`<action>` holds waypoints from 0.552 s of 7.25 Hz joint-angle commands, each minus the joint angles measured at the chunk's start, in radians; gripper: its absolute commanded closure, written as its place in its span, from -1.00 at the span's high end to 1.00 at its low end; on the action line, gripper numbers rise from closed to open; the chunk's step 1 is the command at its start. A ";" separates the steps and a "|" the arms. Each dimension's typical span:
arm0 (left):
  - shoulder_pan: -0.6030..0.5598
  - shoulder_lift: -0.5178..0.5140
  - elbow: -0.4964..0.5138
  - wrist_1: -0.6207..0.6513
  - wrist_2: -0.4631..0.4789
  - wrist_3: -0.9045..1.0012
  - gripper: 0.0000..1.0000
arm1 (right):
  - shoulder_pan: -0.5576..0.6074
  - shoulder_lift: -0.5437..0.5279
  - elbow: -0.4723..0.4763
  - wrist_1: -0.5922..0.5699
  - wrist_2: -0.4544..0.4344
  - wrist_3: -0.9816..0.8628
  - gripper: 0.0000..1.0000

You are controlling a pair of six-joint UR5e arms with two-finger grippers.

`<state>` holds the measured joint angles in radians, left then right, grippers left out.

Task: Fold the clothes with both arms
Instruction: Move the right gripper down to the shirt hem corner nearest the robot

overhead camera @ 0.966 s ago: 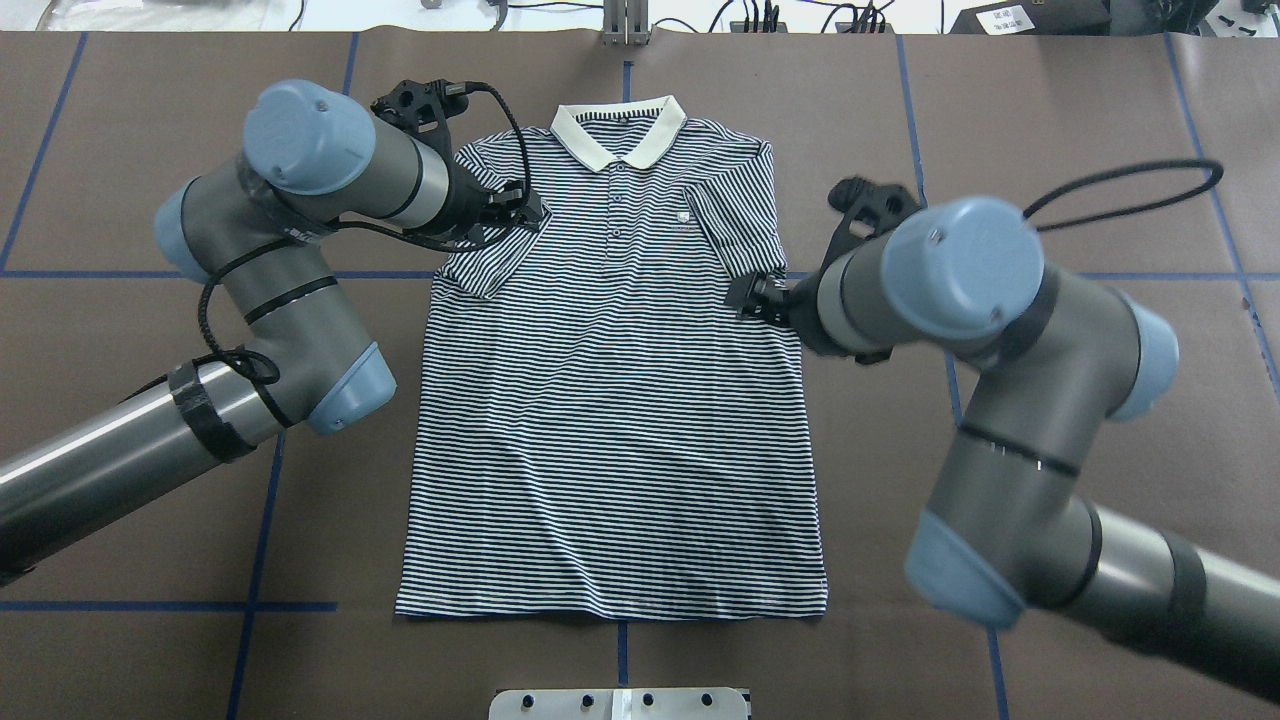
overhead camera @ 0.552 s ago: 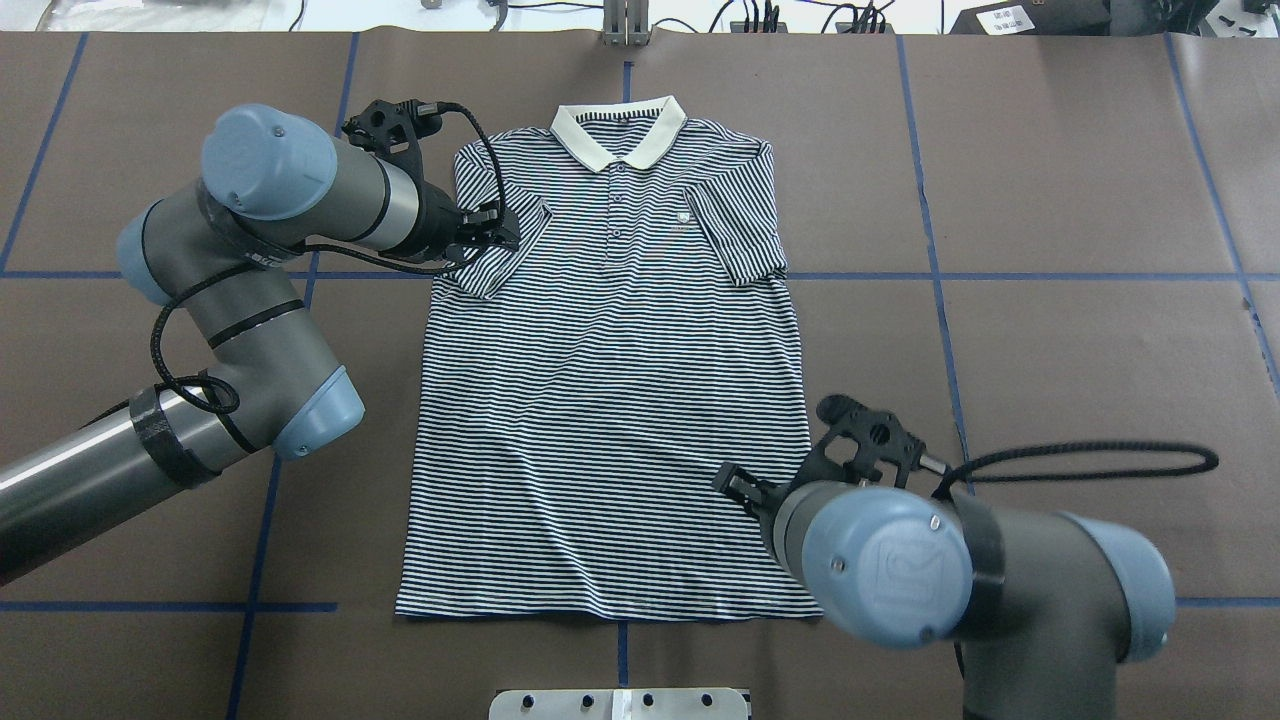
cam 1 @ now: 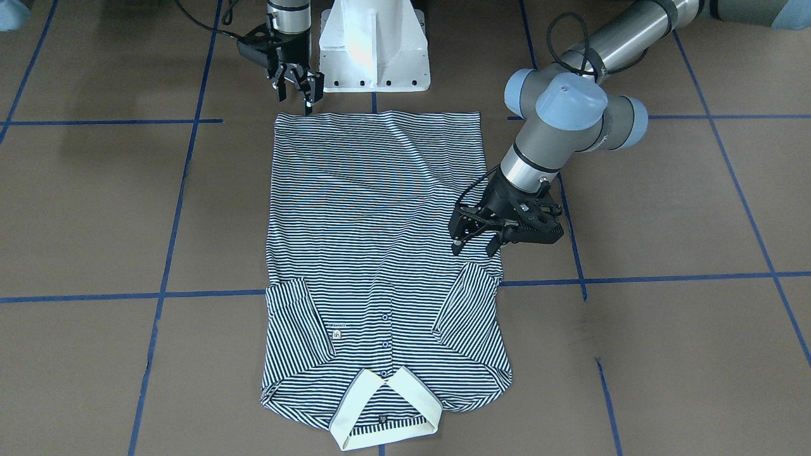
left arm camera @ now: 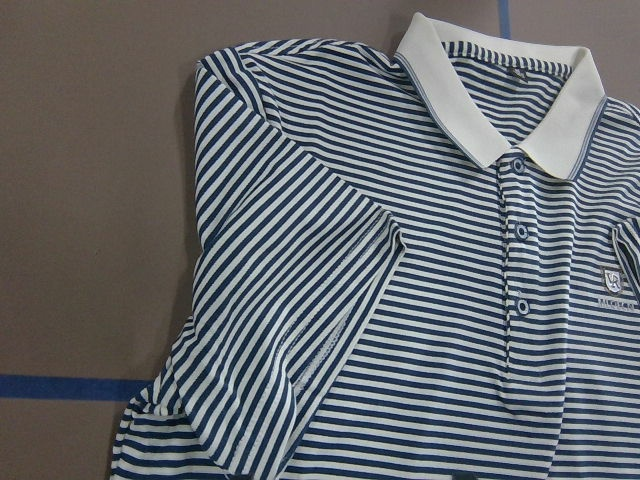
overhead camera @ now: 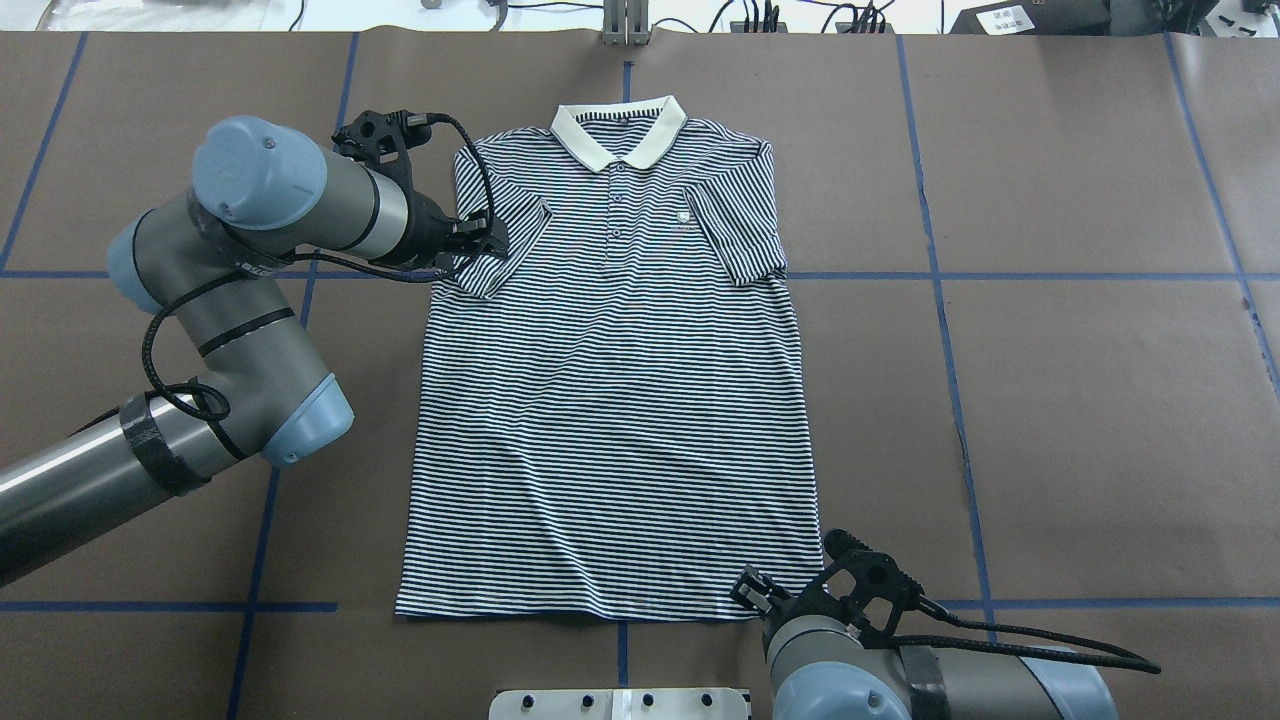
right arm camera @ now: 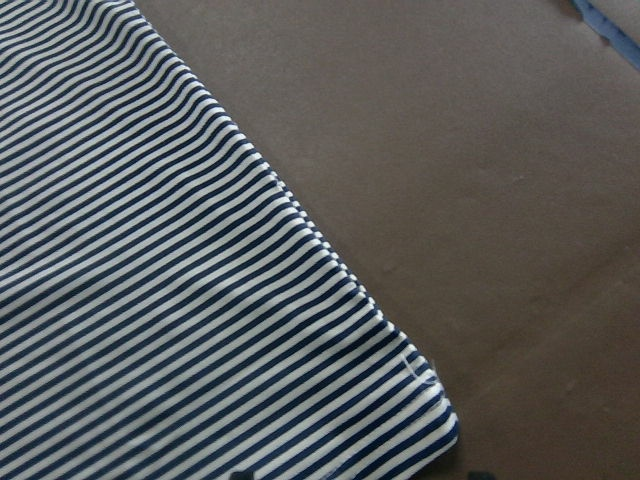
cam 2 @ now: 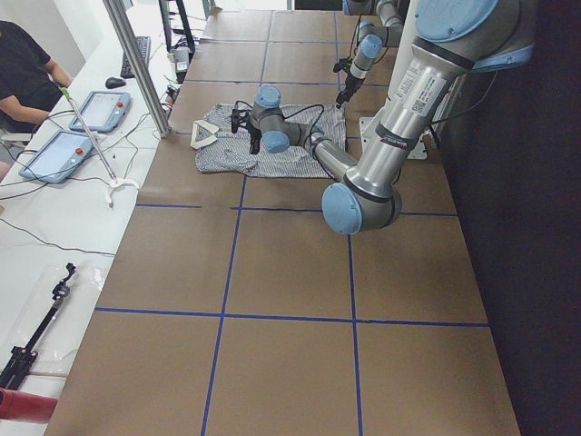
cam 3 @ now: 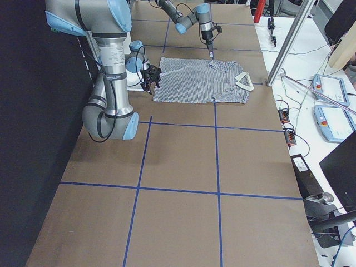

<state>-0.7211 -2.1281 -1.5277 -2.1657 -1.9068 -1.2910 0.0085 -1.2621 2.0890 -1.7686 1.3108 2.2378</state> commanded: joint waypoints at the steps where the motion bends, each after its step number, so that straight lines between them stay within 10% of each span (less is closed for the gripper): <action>1: 0.003 0.000 0.003 0.000 0.000 -0.001 0.46 | -0.004 -0.036 -0.010 0.000 0.002 0.003 0.47; 4: 0.006 0.000 0.004 0.003 0.002 -0.001 0.47 | 0.002 -0.026 -0.032 0.001 -0.002 0.000 0.27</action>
<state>-0.7171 -2.1277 -1.5242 -2.1643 -1.9064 -1.2916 0.0065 -1.2915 2.0603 -1.7684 1.3103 2.2388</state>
